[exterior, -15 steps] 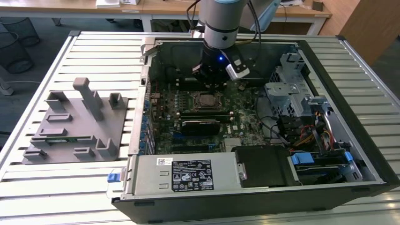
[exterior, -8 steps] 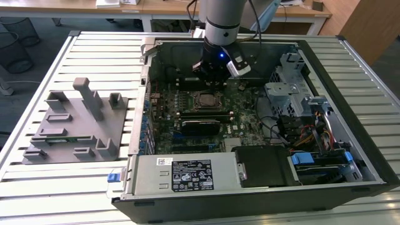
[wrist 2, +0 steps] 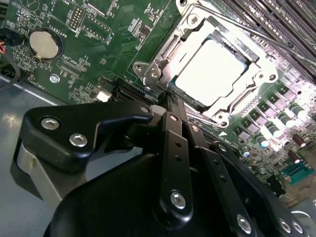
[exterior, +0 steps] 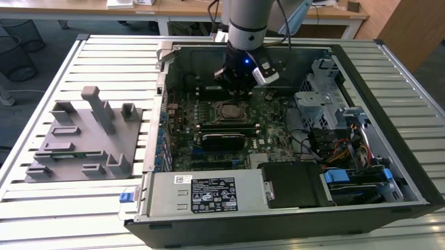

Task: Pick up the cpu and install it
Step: 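Install the first cpu locking lever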

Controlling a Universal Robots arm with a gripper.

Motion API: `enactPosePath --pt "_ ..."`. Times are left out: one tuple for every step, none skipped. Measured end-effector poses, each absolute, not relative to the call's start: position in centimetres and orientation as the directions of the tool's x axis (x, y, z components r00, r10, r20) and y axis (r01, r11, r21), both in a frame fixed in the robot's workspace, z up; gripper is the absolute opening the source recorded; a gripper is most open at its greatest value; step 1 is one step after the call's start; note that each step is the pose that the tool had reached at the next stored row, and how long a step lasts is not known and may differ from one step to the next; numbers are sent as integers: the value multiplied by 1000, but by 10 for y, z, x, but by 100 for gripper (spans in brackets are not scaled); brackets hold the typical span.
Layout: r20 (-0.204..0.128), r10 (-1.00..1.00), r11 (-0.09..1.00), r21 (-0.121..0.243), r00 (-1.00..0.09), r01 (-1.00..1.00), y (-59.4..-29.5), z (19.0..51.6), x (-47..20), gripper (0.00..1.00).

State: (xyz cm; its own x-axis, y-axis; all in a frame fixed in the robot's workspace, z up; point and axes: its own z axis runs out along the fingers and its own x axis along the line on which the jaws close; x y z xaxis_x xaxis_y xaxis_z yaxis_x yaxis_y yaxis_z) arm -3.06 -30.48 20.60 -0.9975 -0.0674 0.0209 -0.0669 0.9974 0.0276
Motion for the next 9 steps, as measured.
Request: enactPosePath --pt "21 -67 997 24 -998 -67 -305 205 -31 11" --pt "22 -67 998 20 -998 -67 -305 205 -31 11" --pt "22 -67 998 16 -998 -67 -305 204 -31 11" --pt "23 -67 998 11 -997 -67 -305 203 -30 11" --pt "23 -67 998 6 -997 -67 -305 203 -30 11" --pt "24 -67 998 2 -997 -67 -305 202 -30 11" --pt "25 -67 998 -3 -997 -67 -305 201 -30 11" --pt "25 -67 998 -8 -997 -67 -305 201 -30 11" --pt "26 -67 998 -13 -997 -67 -305 200 -30 11"
